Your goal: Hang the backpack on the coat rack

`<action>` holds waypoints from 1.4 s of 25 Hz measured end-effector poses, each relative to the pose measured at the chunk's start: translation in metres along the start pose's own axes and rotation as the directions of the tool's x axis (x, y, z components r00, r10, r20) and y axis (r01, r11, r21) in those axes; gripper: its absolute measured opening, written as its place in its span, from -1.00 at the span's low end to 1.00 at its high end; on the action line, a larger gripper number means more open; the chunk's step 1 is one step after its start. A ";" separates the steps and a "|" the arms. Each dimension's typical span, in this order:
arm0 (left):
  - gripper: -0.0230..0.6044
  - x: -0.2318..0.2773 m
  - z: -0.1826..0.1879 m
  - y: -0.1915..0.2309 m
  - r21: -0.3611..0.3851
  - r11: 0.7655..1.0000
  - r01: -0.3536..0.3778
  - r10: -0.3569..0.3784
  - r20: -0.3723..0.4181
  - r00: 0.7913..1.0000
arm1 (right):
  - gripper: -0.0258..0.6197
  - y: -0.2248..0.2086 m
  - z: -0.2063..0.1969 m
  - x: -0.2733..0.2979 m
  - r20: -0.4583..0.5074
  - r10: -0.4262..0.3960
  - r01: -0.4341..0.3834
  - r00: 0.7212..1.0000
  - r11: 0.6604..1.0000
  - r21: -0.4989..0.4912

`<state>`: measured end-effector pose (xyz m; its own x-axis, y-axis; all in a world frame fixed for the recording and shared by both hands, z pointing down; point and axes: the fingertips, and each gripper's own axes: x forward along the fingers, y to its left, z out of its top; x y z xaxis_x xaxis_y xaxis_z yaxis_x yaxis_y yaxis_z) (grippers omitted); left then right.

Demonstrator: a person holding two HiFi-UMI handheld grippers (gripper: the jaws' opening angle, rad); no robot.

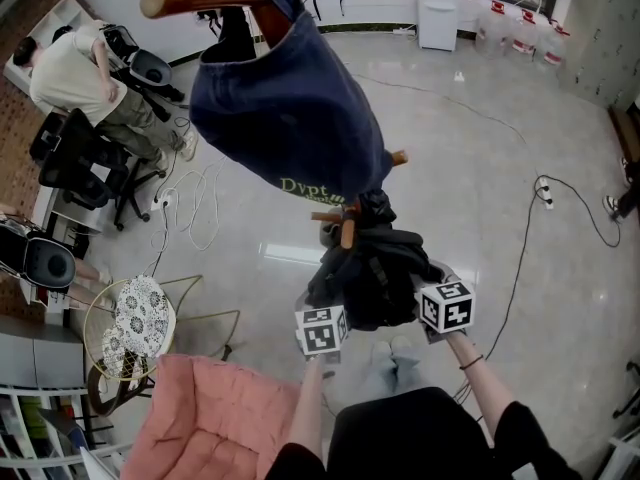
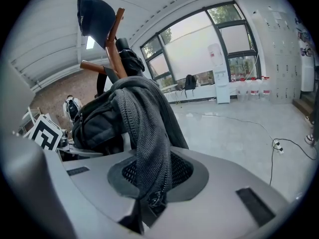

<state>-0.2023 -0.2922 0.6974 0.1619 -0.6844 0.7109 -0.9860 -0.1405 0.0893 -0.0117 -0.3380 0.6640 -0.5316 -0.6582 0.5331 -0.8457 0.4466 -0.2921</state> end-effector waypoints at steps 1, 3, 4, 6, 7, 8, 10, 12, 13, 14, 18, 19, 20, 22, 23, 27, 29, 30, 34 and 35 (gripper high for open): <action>-0.30 0.000 0.000 -0.001 -0.003 1.000 0.000 0.000 0.002 1.000 | -0.82 0.000 0.000 0.000 0.000 -0.002 0.002 1.000 1.000 0.006; -0.23 -0.001 0.001 -0.002 -0.012 1.000 0.001 -0.001 0.002 1.000 | -0.72 0.000 0.001 0.000 0.002 0.005 -0.005 1.000 1.000 0.026; -0.18 0.000 0.001 -0.003 -0.016 1.000 0.000 0.000 0.000 1.000 | -0.63 0.001 0.002 0.001 0.004 0.015 -0.015 1.000 0.999 0.035; -0.10 0.000 0.000 -0.004 -0.016 1.000 -0.007 0.007 -0.003 1.000 | -0.46 0.004 0.003 0.001 0.008 0.033 -0.033 0.999 0.999 0.037; -0.07 0.000 0.000 -0.004 -0.014 1.000 -0.016 0.016 -0.003 1.000 | -0.42 0.005 0.003 0.001 0.008 0.035 -0.035 0.999 0.999 0.032; -0.04 -0.001 0.000 -0.003 -0.014 1.000 -0.028 0.028 -0.002 1.000 | -0.40 0.005 0.003 0.001 0.007 0.032 -0.032 0.999 0.999 0.028; 0.00 -0.003 -0.003 -0.001 -0.019 0.999 -0.050 0.051 0.002 0.999 | -0.35 0.005 0.001 0.000 0.008 0.022 -0.022 1.000 0.999 0.027; 0.02 -0.008 -0.007 -0.002 -0.027 0.998 -0.060 0.061 0.006 0.998 | -0.32 0.004 0.001 -0.004 0.015 0.015 -0.015 1.000 1.000 0.019; 0.02 -0.011 -0.008 -0.003 -0.030 0.998 -0.063 0.063 0.010 0.998 | -0.31 0.004 0.001 -0.007 0.020 0.014 -0.014 1.000 1.000 0.010; 0.02 -0.015 -0.008 -0.004 -0.032 0.997 -0.065 0.066 0.015 0.998 | -0.31 0.004 0.002 -0.011 0.026 0.016 -0.016 1.000 1.000 0.000; 0.02 -0.029 -0.008 -0.006 -0.050 0.996 -0.074 0.076 0.034 0.997 | -0.31 0.008 0.008 -0.028 0.049 0.046 -0.045 0.998 0.999 -0.024; 0.02 -0.032 -0.007 -0.006 -0.052 0.996 -0.079 0.082 0.040 0.996 | -0.31 0.008 0.009 -0.032 0.053 0.050 -0.049 0.997 0.998 -0.030; 0.02 -0.036 -0.006 -0.006 -0.051 0.995 -0.086 0.089 0.048 0.995 | -0.31 0.009 0.010 -0.036 0.059 0.055 -0.053 0.997 0.998 -0.037; 0.02 -0.046 -0.002 -0.006 -0.041 0.994 -0.099 0.101 0.068 0.992 | -0.31 0.013 0.013 -0.046 0.072 0.065 -0.062 0.995 0.997 -0.049; 0.01 -0.052 0.001 -0.007 -0.037 0.994 -0.103 0.106 0.080 0.991 | -0.31 0.014 0.015 -0.051 0.079 0.067 -0.063 0.995 0.996 -0.057; 0.00 -0.076 0.008 -0.012 -0.036 0.993 -0.110 0.114 0.127 0.985 | -0.31 0.016 0.023 -0.070 0.105 0.053 -0.043 0.993 0.995 -0.095; -0.05 -0.086 0.014 -0.014 -0.025 0.993 -0.112 0.114 0.149 0.982 | -0.34 0.015 0.028 -0.078 0.119 0.040 -0.028 0.992 0.995 -0.101; -0.12 -0.092 0.017 -0.014 -0.018 0.993 -0.116 0.118 0.160 0.980 | -0.37 0.015 0.031 -0.081 0.125 0.034 -0.021 0.992 0.995 -0.102; -0.35 -0.111 0.029 -0.013 0.008 0.990 -0.140 0.135 0.223 0.965 | -0.56 0.018 0.041 -0.097 0.159 0.019 -0.002 0.987 0.995 -0.104; -0.39 -0.115 0.032 -0.012 0.016 0.989 -0.146 0.138 0.240 0.961 | -0.61 0.018 0.045 -0.101 0.172 0.017 0.001 0.985 0.995 -0.104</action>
<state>-0.2078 -0.2346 0.5919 0.0285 -0.8486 0.5282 -0.9984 -0.0501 -0.0266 0.0247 -0.2907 0.5697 -0.5458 -0.7448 0.3839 -0.8370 0.5065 -0.2072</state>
